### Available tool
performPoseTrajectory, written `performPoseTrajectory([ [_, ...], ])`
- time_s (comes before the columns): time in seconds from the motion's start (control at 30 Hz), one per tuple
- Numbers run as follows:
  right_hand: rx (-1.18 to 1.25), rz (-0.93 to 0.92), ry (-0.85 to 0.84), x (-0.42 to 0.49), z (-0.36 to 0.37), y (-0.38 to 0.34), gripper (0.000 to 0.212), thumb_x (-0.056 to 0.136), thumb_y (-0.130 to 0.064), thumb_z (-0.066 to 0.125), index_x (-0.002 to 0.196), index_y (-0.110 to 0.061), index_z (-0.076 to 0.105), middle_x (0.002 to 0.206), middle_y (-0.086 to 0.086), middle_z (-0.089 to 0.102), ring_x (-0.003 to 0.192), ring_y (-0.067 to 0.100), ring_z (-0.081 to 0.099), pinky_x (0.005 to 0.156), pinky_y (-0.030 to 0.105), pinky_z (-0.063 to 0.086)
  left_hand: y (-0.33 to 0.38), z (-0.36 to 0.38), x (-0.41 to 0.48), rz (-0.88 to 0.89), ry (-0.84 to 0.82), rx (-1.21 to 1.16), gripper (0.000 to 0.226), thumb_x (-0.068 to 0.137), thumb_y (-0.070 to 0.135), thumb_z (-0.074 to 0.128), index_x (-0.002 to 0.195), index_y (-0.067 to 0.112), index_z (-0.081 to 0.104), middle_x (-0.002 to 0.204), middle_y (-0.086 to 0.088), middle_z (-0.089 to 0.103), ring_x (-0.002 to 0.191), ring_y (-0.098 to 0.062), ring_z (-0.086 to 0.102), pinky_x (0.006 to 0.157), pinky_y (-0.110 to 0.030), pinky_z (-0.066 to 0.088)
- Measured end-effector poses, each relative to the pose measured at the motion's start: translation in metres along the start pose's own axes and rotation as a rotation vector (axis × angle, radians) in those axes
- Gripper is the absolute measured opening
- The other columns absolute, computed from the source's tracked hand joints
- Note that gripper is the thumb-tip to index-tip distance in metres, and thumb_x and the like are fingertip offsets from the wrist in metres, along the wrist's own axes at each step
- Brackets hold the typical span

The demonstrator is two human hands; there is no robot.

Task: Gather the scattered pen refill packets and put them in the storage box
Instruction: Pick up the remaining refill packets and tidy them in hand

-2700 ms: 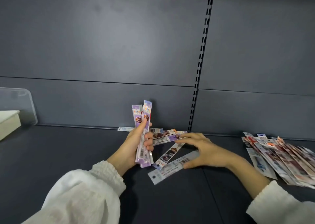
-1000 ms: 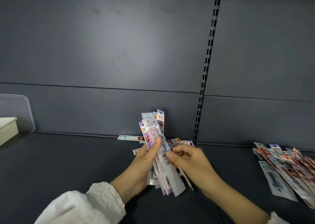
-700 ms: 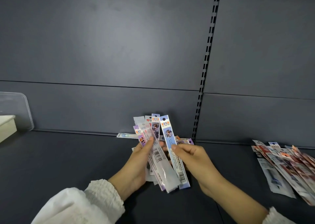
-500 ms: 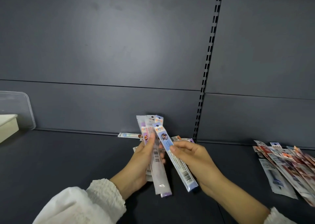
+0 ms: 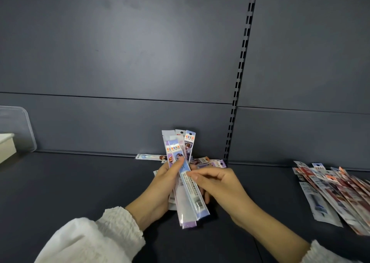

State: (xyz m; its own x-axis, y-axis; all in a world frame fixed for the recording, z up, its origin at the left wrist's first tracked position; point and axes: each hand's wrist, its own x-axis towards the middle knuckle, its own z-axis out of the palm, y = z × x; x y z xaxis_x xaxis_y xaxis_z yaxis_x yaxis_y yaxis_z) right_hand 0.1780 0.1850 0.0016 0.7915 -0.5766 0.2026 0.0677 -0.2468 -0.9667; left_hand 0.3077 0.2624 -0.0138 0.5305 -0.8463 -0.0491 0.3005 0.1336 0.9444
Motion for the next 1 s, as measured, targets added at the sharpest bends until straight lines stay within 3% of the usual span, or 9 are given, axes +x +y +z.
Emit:
performPoseTrajectory([
  [0.13, -0.113, 0.017, 0.222, 0.018, -0.021, 0.013, 0.017, 0.089, -0.01, 0.063, 0.082, -0.02, 0.075, 0.07, -0.005, 0.068, 0.05, 0.006, 0.055, 0.044, 0.018, 0.043, 0.016, -0.025, 0.009, 0.038, 0.05, -0.107, 0.023, 0.096, 0.031, 0.051, 0.102, 0.011, 0.061, 0.08, -0.004, 0.074, 0.072, -0.016, 0.071, 0.066, -0.031, 0.056],
  [0.23, -0.458, 0.017, 0.325, 0.043, -0.045, 0.033, 0.012, 0.087, -0.015, 0.066, 0.092, -0.023, 0.073, 0.083, -0.007, 0.068, 0.067, 0.001, 0.059, 0.061, 0.012, 0.045, 0.023, -0.045, 0.018, 0.042, 0.068, -0.179, 0.017, 0.096, 0.029, 0.051, 0.093, 0.013, 0.052, 0.065, -0.003, 0.061, 0.052, -0.016, 0.06, 0.056, -0.03, 0.054],
  [0.33, -0.765, 0.009, 0.231, 0.066, -0.054, 0.05, 0.03, 0.089, -0.022, 0.062, 0.119, -0.023, 0.066, 0.115, 0.001, 0.061, 0.107, 0.019, 0.055, 0.092, 0.027, 0.044, 0.022, -0.048, 0.024, 0.041, 0.024, -0.272, 0.014, 0.097, 0.029, 0.048, 0.093, 0.016, 0.046, 0.06, 0.0, 0.046, 0.041, -0.011, 0.044, 0.045, -0.025, 0.047],
  [0.5, -1.083, 0.038, -0.072, 0.073, -0.041, 0.058, 0.042, 0.101, -0.032, 0.038, 0.142, -0.042, 0.039, 0.158, -0.016, 0.018, 0.146, 0.02, 0.007, 0.114, 0.044, 0.011, 0.022, -0.043, 0.025, 0.054, -0.05, -0.3, 0.016, 0.097, 0.034, 0.047, 0.095, 0.018, 0.047, 0.057, 0.001, 0.044, 0.039, -0.009, 0.04, 0.04, -0.022, 0.041],
  [0.6, -0.971, 0.058, -0.14, 0.069, -0.047, 0.054, 0.034, 0.1, -0.026, 0.043, 0.128, -0.042, 0.053, 0.156, -0.02, 0.025, 0.148, 0.014, 0.005, 0.115, 0.05, 0.004, 0.022, -0.047, 0.027, 0.083, -0.011, -0.332, 0.016, 0.097, 0.034, 0.047, 0.095, 0.018, 0.048, 0.059, 0.001, 0.043, 0.041, -0.009, 0.04, 0.041, -0.021, 0.041],
  [0.67, -0.901, 0.053, -0.171, 0.067, -0.054, 0.049, 0.023, 0.096, -0.022, 0.051, 0.109, -0.039, 0.061, 0.147, -0.021, 0.04, 0.145, 0.012, 0.019, 0.116, 0.049, 0.007, 0.021, -0.05, 0.029, 0.088, 0.027, -0.336, 0.016, 0.097, 0.034, 0.048, 0.093, 0.019, 0.048, 0.059, 0.001, 0.044, 0.041, -0.009, 0.04, 0.042, -0.022, 0.041],
  [0.8, -0.839, 0.006, -0.204, 0.064, -0.067, 0.044, 0.017, 0.087, -0.024, 0.062, 0.089, -0.04, 0.061, 0.11, -0.021, 0.064, 0.102, 0.006, 0.058, 0.104, 0.042, 0.038, 0.027, -0.057, 0.032, 0.11, 0.095, -0.365, 0.014, 0.096, 0.034, 0.05, 0.096, 0.021, 0.047, 0.059, 0.002, 0.048, 0.043, -0.009, 0.044, 0.044, -0.023, 0.044],
  [0.9, -0.806, -0.028, -0.191, 0.062, -0.07, 0.044, 0.024, 0.085, -0.026, 0.068, 0.101, -0.043, 0.062, 0.104, -0.02, 0.063, 0.098, 0.001, 0.058, 0.1, 0.038, 0.041, 0.029, -0.065, 0.034, 0.129, 0.19, -0.269, 0.017, 0.096, 0.034, 0.051, 0.104, 0.019, 0.051, 0.061, 0.001, 0.052, 0.054, -0.013, 0.053, 0.07, -0.032, 0.055],
  [1.0, -0.806, -0.028, -0.205, 0.061, -0.067, 0.045, 0.034, 0.086, -0.033, 0.068, 0.118, -0.041, 0.062, 0.109, -0.015, 0.055, 0.103, 0.003, 0.053, 0.103, 0.04, 0.04, 0.024, -0.068, 0.035, 0.061, 0.203, -0.212, 0.023, 0.096, 0.033, 0.052, 0.11, 0.014, 0.051, 0.062, 0.0, 0.056, 0.066, -0.018, 0.063, 0.099, -0.041, 0.048],
])
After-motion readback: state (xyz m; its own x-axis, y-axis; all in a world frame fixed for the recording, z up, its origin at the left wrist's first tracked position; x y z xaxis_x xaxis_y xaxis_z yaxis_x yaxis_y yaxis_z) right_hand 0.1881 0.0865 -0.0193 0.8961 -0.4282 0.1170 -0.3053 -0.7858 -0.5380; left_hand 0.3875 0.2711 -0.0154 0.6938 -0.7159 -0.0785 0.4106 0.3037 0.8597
